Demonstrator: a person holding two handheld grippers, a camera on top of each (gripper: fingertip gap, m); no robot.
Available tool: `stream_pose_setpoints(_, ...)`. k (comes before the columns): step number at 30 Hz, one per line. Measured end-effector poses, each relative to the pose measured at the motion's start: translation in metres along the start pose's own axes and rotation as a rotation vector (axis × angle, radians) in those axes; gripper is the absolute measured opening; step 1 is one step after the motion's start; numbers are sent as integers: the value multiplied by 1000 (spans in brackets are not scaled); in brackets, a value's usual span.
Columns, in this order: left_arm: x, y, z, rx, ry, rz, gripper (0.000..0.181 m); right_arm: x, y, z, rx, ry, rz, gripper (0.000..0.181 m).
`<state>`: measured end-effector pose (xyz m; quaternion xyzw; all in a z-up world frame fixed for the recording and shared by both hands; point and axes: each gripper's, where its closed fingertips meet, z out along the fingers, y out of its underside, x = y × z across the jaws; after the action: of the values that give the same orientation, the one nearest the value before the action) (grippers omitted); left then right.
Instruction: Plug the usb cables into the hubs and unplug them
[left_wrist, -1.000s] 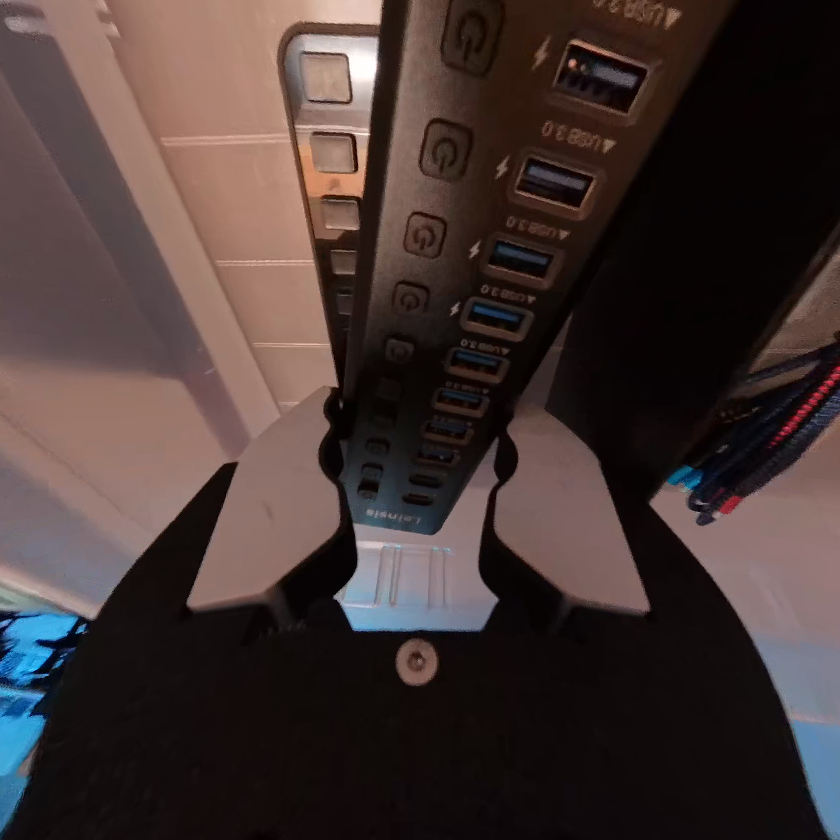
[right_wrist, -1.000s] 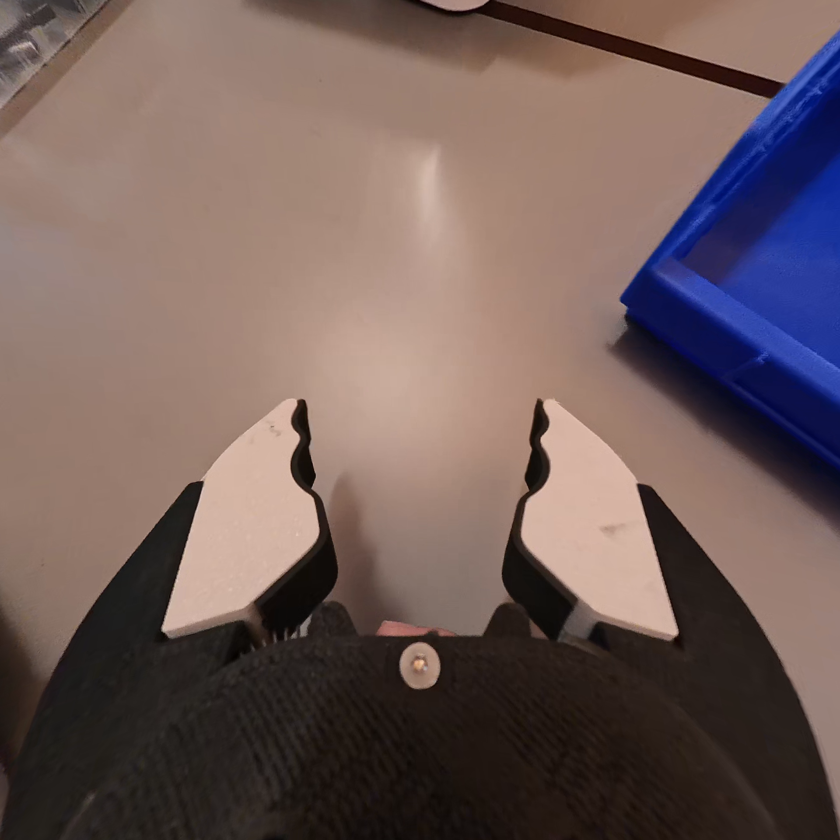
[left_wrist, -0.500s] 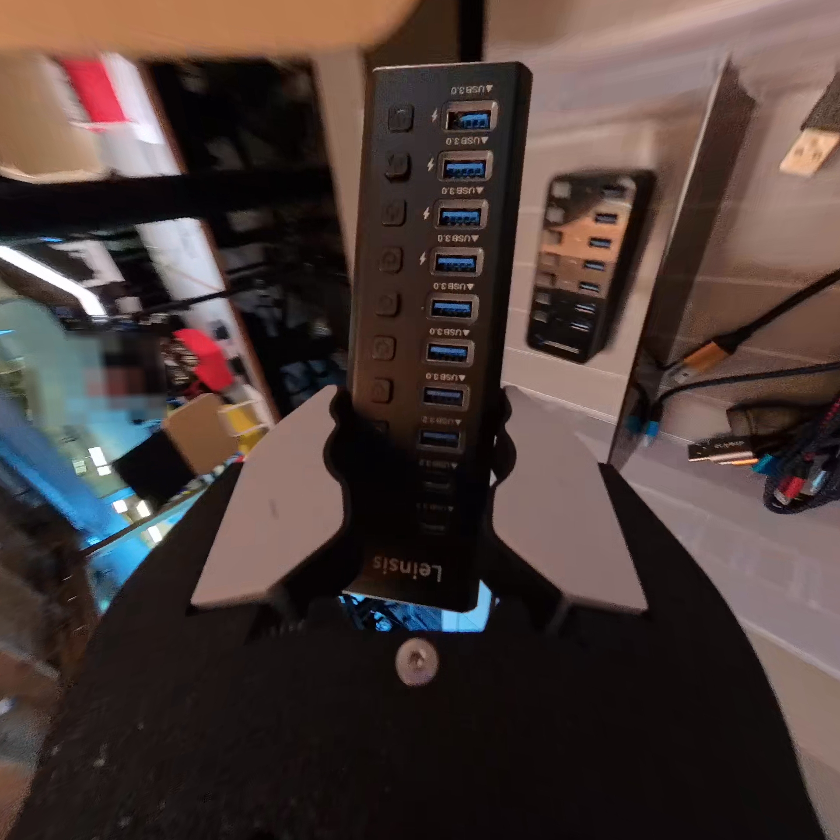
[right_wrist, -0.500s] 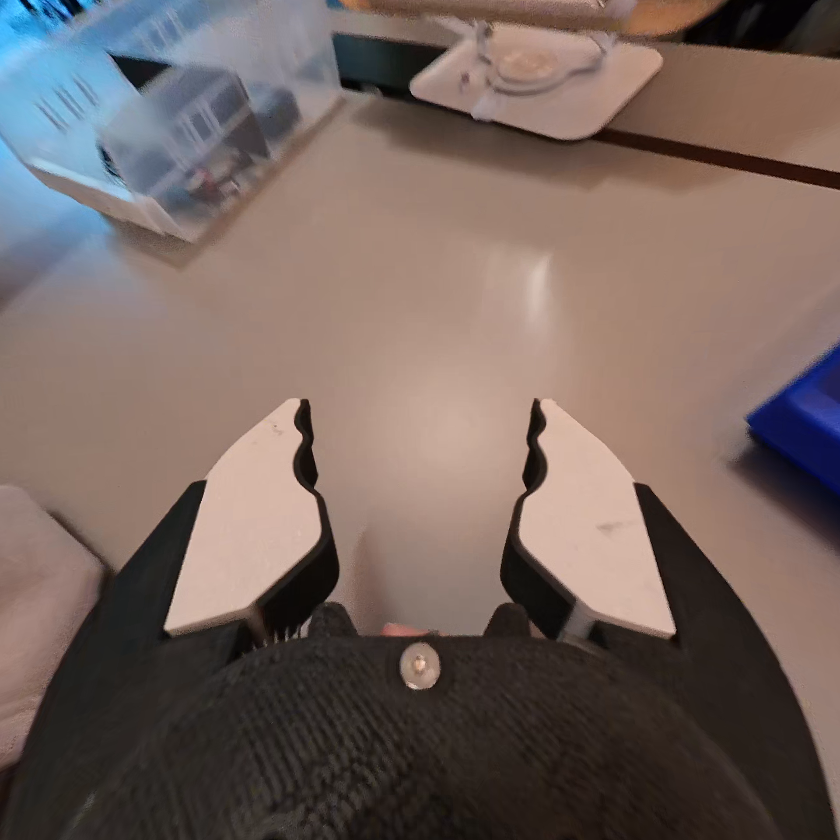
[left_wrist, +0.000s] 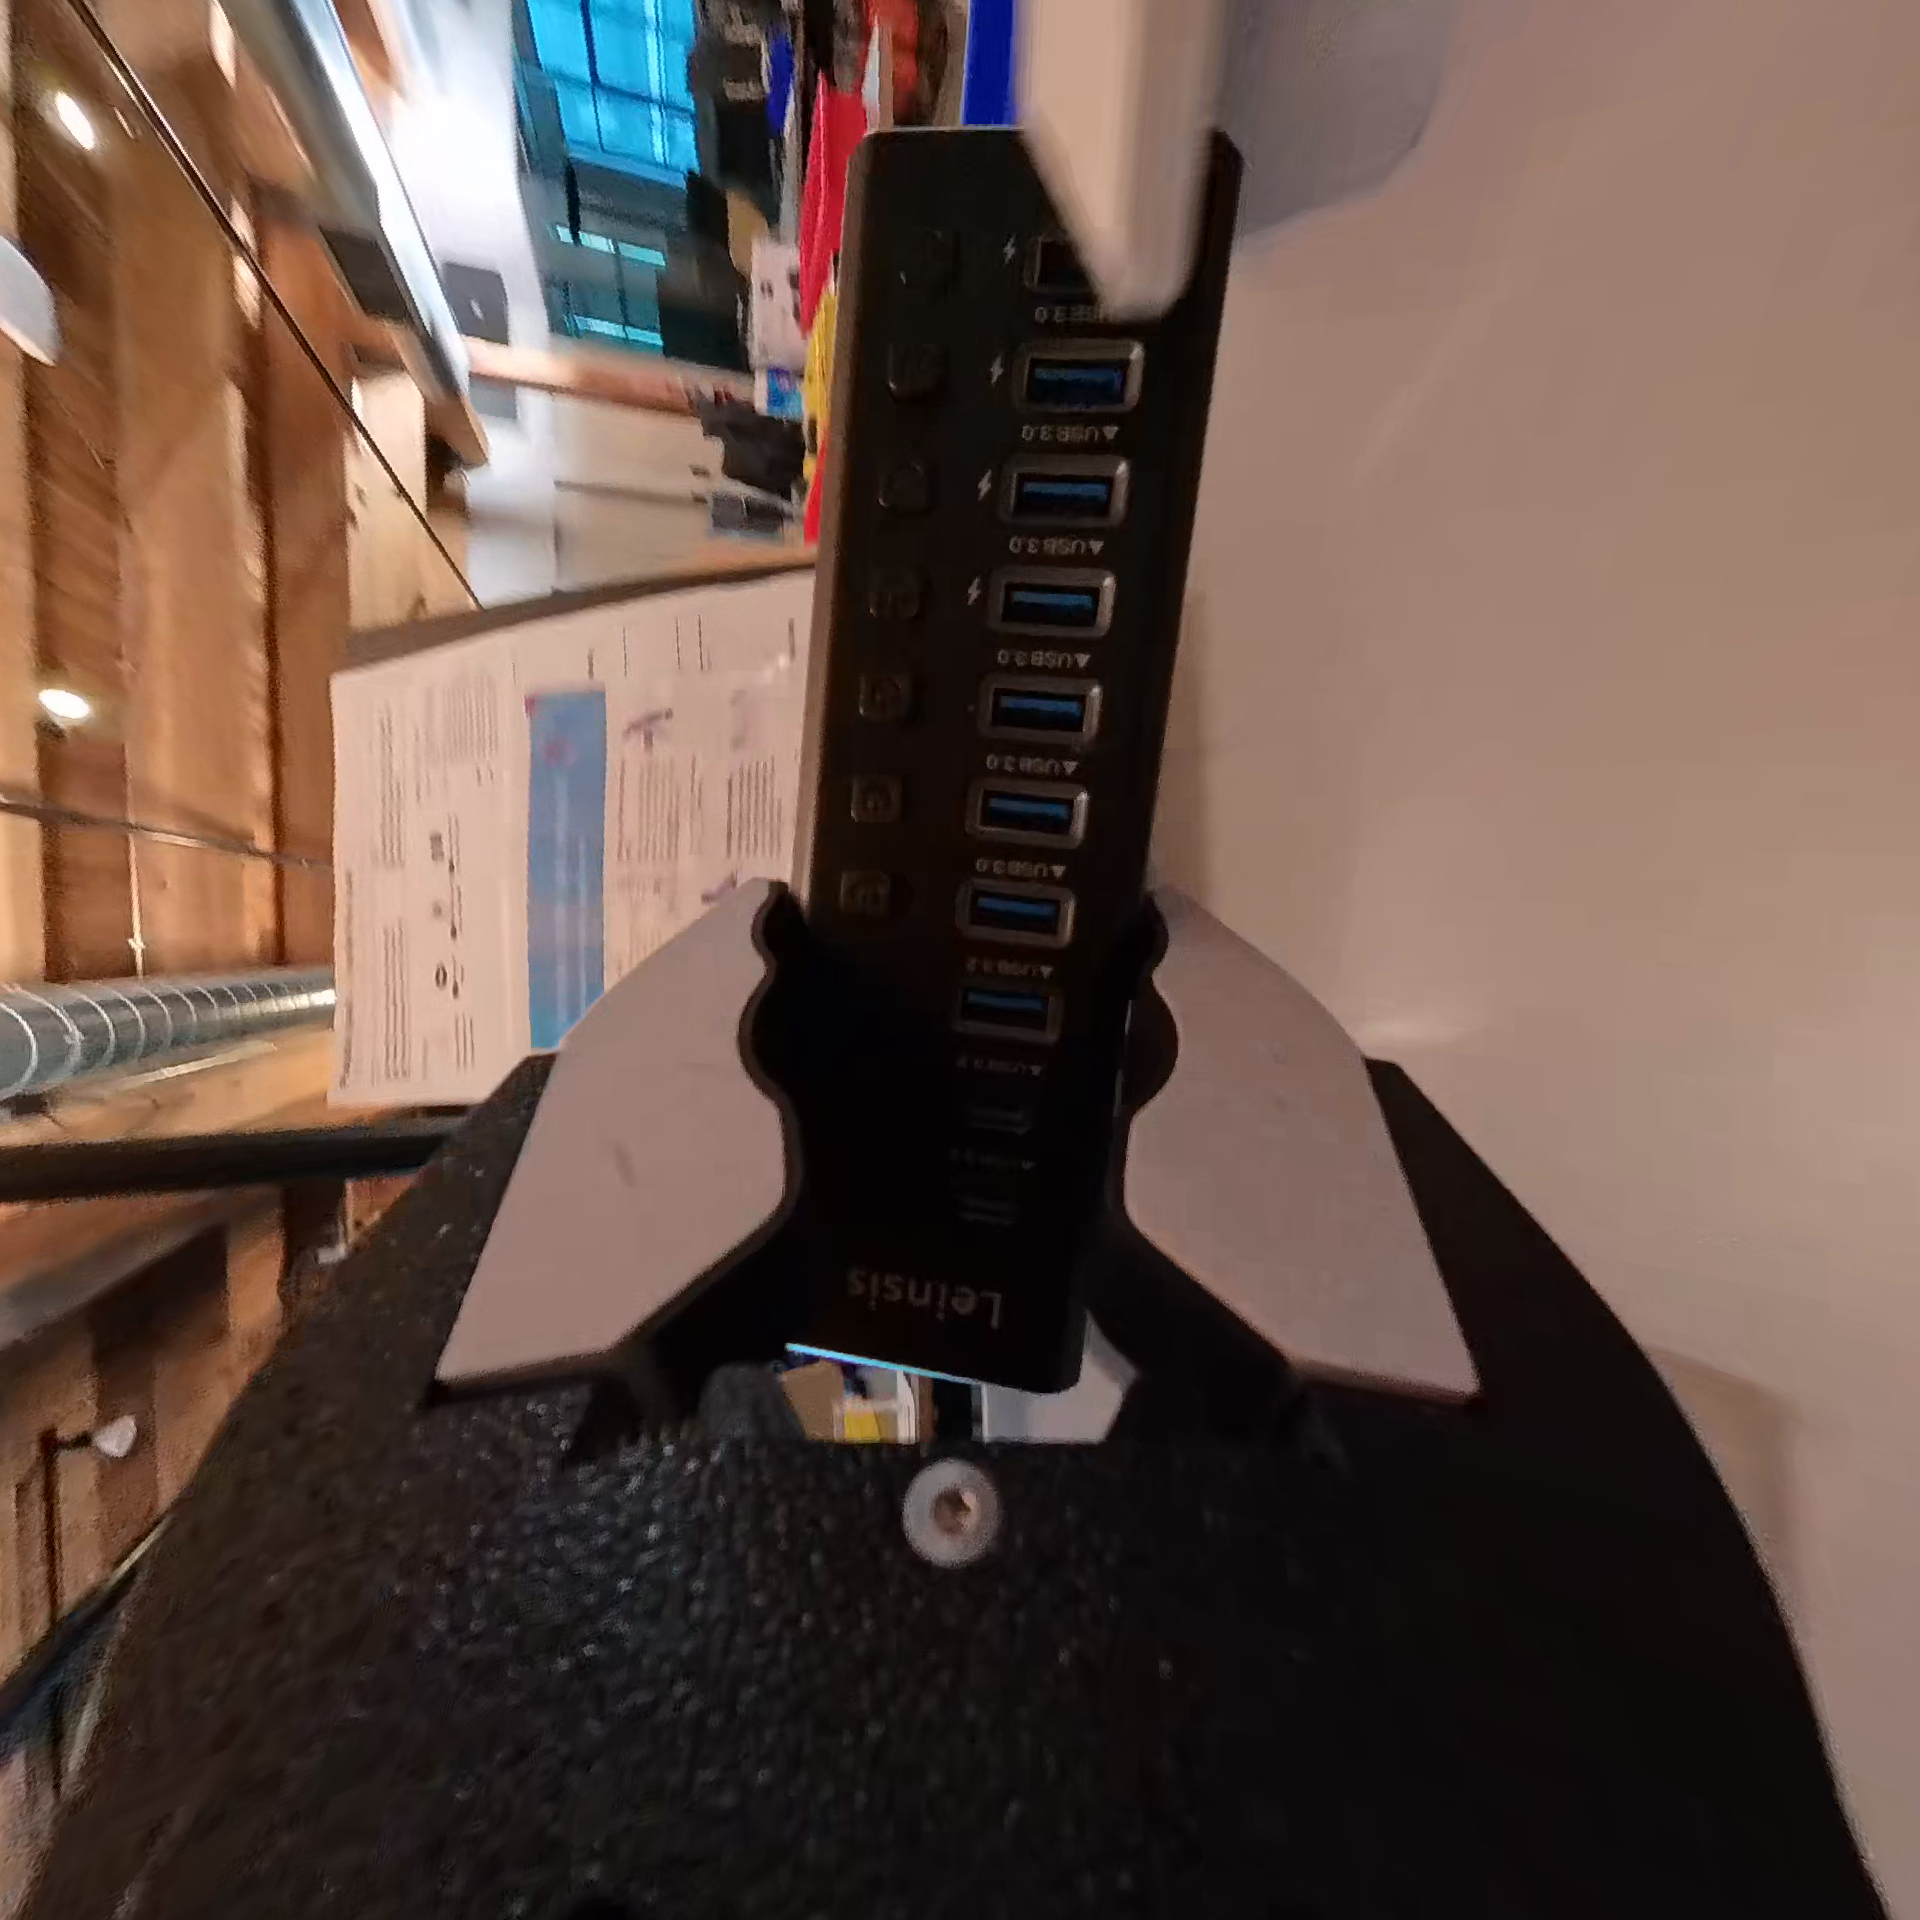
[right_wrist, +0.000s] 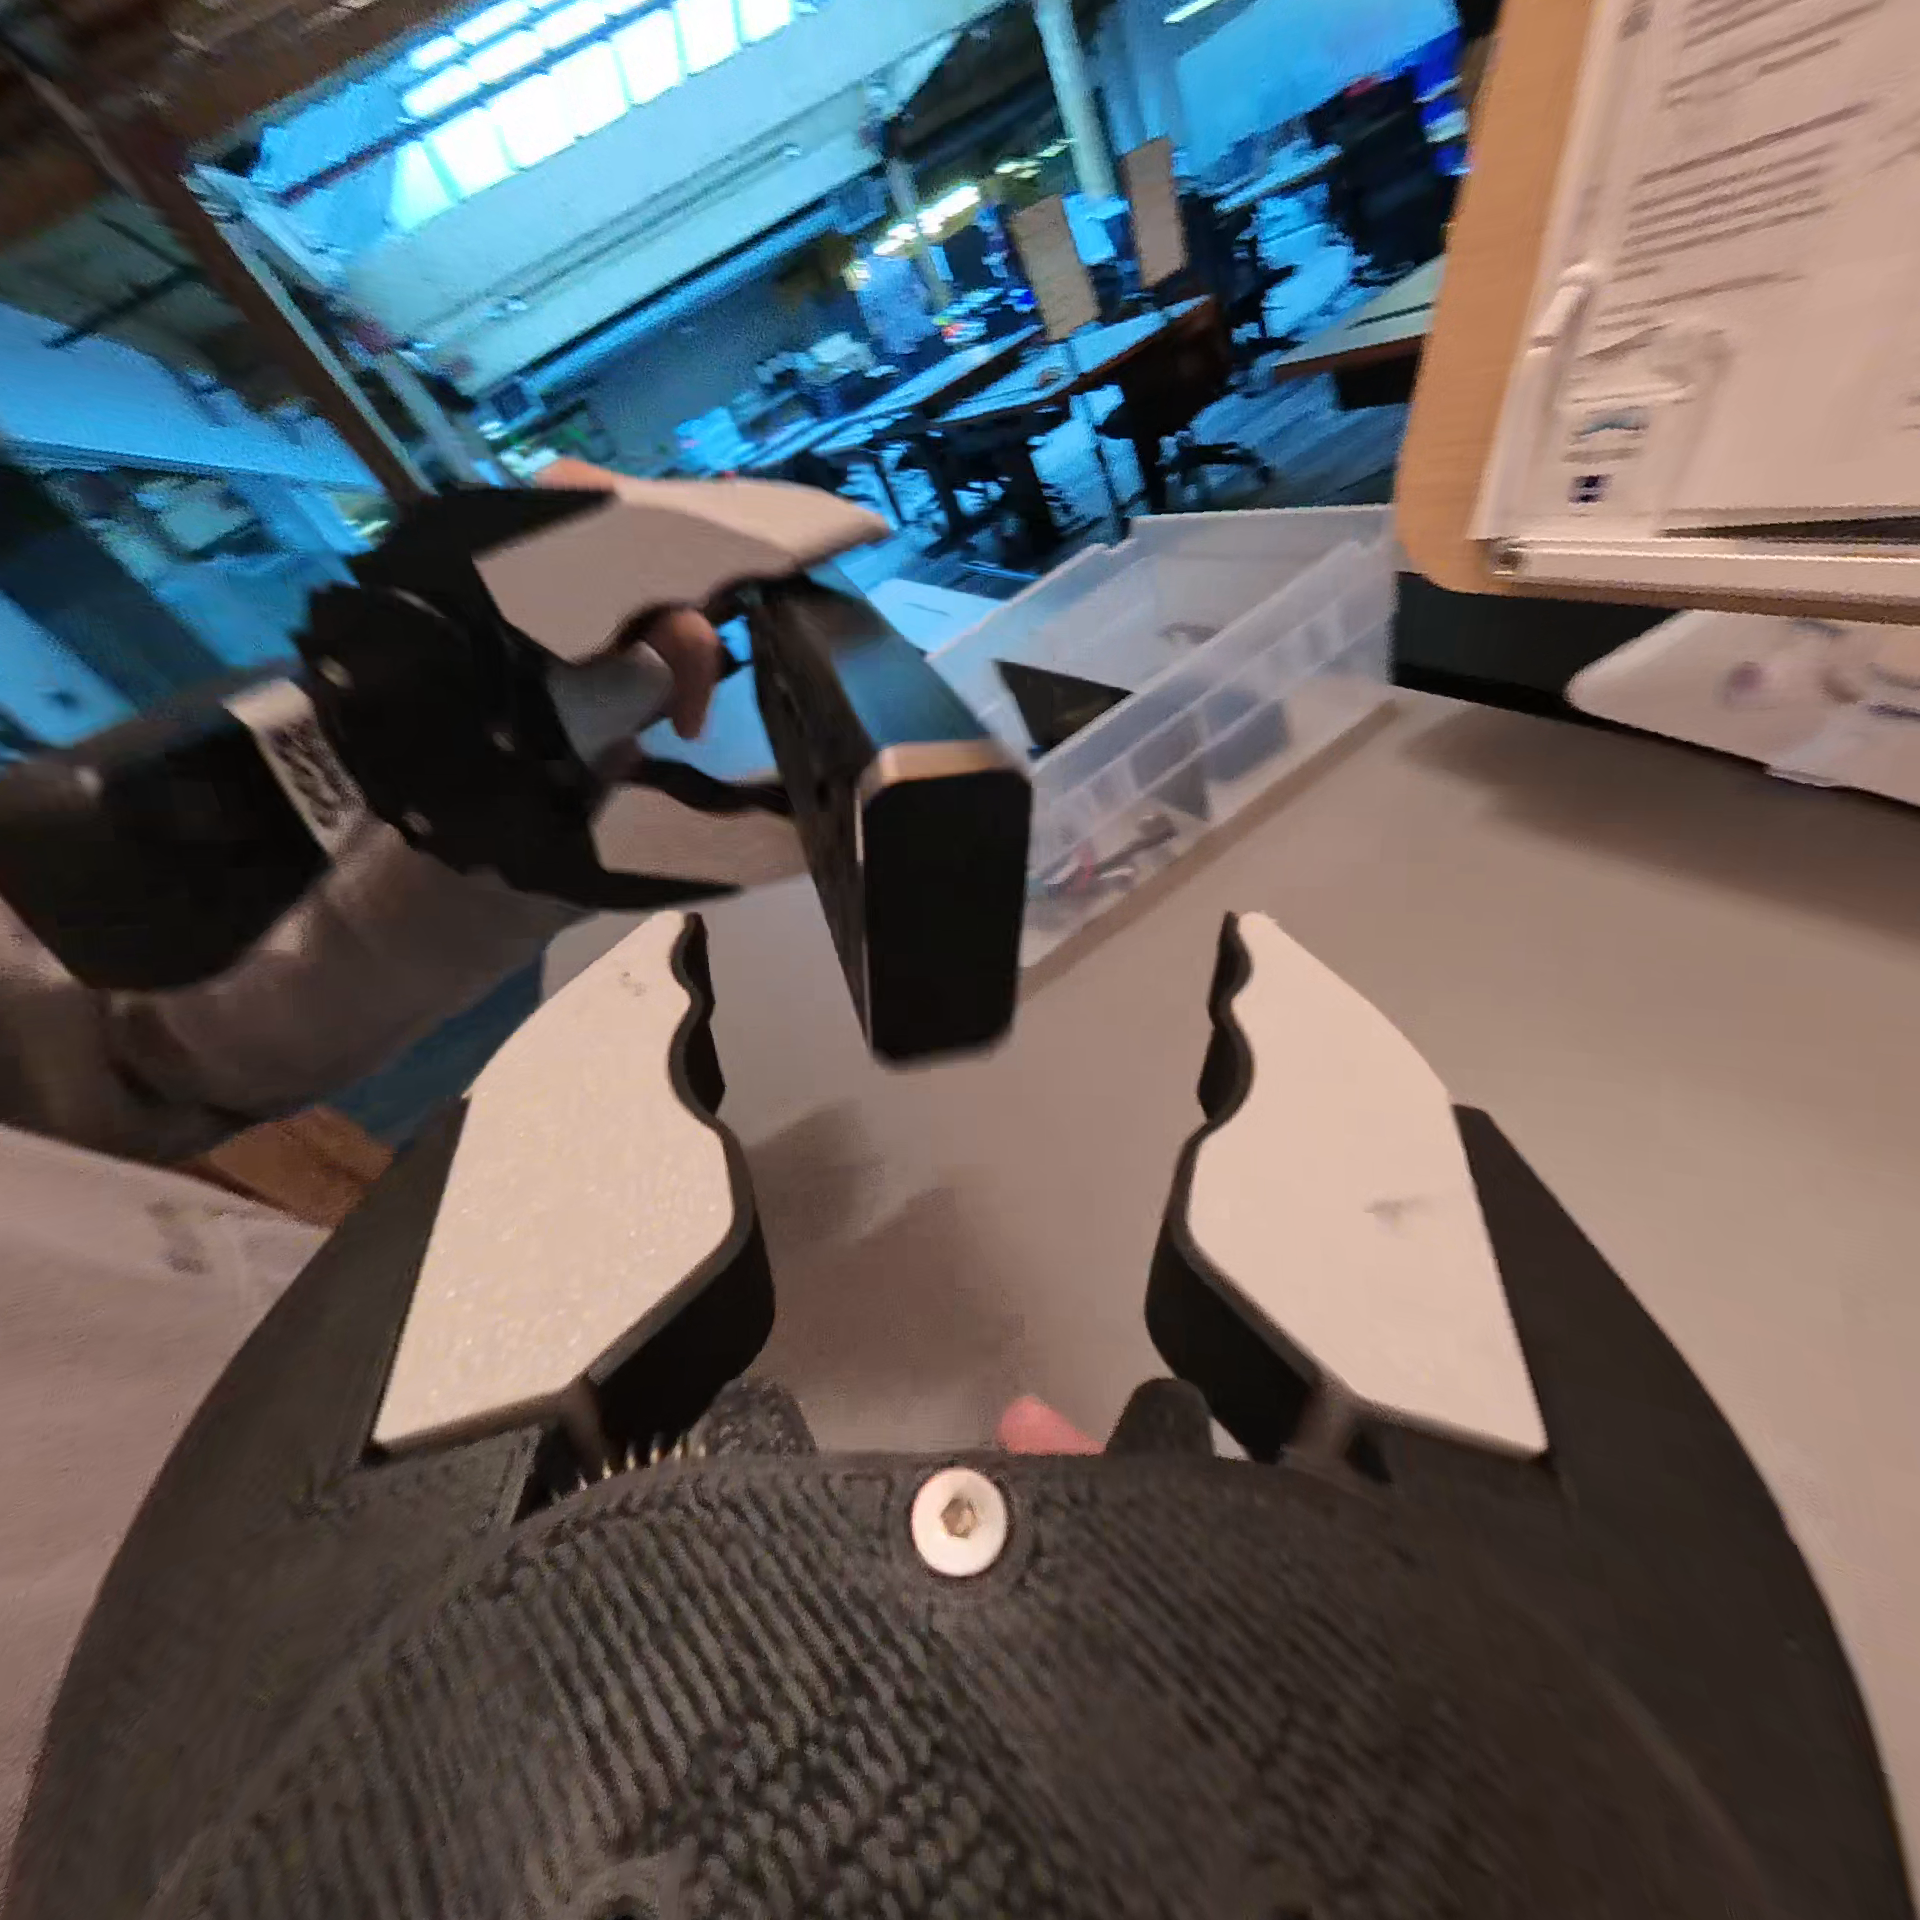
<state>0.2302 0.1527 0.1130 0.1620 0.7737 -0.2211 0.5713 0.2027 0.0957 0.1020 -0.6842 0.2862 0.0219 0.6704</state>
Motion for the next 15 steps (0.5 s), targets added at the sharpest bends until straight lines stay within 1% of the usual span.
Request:
stream_pose_setpoints(1, 6, -8, 0, 20, -14, 4, 61, -8, 1, 0, -1, -40, -9, 83)
stream_pose_setpoints(2, 11, -14, 1, 33, -27, -1, 61, -16, 4, -2, -7, -82, -23, 71)
stream_pose_setpoints(3, 14, -19, 1, 54, -36, -10, 61, -20, 8, -3, -20, -103, -33, 54)
stream_pose_setpoints(4, 16, -24, 0, 77, -46, -8, 61, -21, 13, -4, -42, -107, -36, 32)
stream_pose_setpoints(5, 18, -27, 0, 90, -53, 4, 61, -25, 16, -6, -47, -139, -28, 30)
stream_pose_setpoints(7, 22, -31, 0, 118, -49, 11, 61, -27, 25, -10, -89, -137, -76, 30)
stream_pose_setpoints(9, 22, -35, -1, 159, -60, -4, 61, -29, 24, -13, -67, -133, -87, 30)
stream_pose_setpoints(10, 21, -39, -2, 190, -46, -42, 61, -30, 19, -16, -24, -142, -66, 30)
stream_pose_setpoints(11, 18, -42, -2, 217, -42, -91, 64, -30, 13, -18, 28, -155, -40, 30)
stream_pose_setpoints(13, 5, -40, -3, 220, -65, -196, 79, -30, 7, -23, 85, -180, 12, 30)
stream_pose_setpoints(15, -7, -32, -3, 200, -90, -344, 89, -27, 0, -26, 157, -183, 84, 30)
